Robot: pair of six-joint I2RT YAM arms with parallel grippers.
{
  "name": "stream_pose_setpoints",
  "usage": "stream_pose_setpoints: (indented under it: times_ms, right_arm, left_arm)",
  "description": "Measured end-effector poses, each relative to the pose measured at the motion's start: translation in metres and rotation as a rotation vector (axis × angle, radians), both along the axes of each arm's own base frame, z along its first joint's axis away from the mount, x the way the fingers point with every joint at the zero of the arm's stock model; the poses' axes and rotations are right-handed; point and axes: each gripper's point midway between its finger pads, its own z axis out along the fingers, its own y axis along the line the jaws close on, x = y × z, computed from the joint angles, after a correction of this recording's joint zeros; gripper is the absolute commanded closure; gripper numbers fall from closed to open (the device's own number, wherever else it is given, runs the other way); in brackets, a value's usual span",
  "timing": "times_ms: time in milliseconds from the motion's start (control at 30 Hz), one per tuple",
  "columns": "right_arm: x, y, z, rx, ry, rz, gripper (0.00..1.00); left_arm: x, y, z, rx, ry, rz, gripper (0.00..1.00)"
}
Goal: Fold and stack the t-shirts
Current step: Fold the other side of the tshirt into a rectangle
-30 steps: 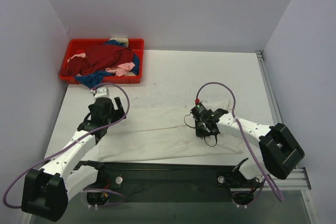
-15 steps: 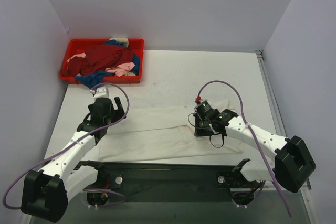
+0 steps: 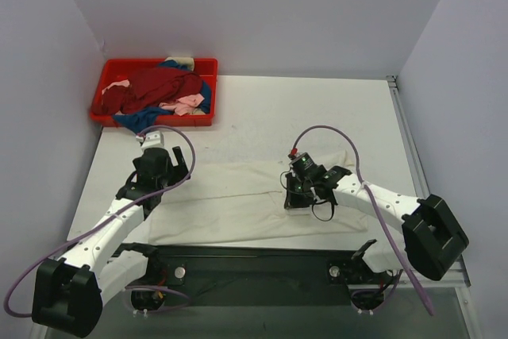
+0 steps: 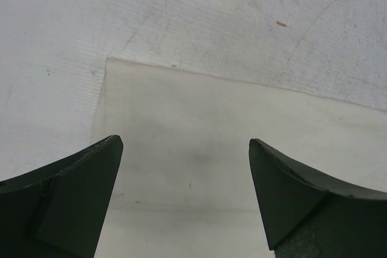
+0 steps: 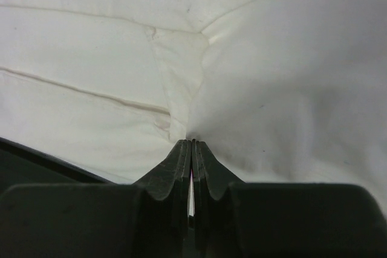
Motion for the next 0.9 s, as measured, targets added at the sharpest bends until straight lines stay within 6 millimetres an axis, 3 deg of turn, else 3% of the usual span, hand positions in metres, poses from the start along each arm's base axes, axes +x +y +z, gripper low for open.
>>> stream_pose_setpoints:
  times_ms: [267, 467, 567, 733, 900]
  right_arm:
    - [0.004, 0.014, -0.009, 0.042, 0.025, -0.010, 0.52]
    - [0.012, 0.010, -0.002, 0.054, -0.001, -0.025, 0.41]
    - [0.036, -0.011, 0.010, 0.059, -0.051, -0.109, 0.39]
    - [0.089, -0.068, 0.030, 0.006, -0.156, -0.311, 0.38]
    - [0.129, -0.121, 0.040, -0.035, -0.190, -0.462, 0.39]
  left_arm:
    - [0.000, 0.000, -0.001, 0.001, 0.002, 0.000, 0.03]
    - [0.000, 0.000, -0.003, 0.002, 0.009, 0.000, 0.03]
    - [0.001, -0.002, -0.009, 0.001, 0.029, -0.007, 0.03]
    - [0.003, -0.010, -0.024, -0.019, 0.073, -0.034, 0.03]
    - [0.006, -0.015, -0.032, -0.040, 0.093, -0.034, 0.03]
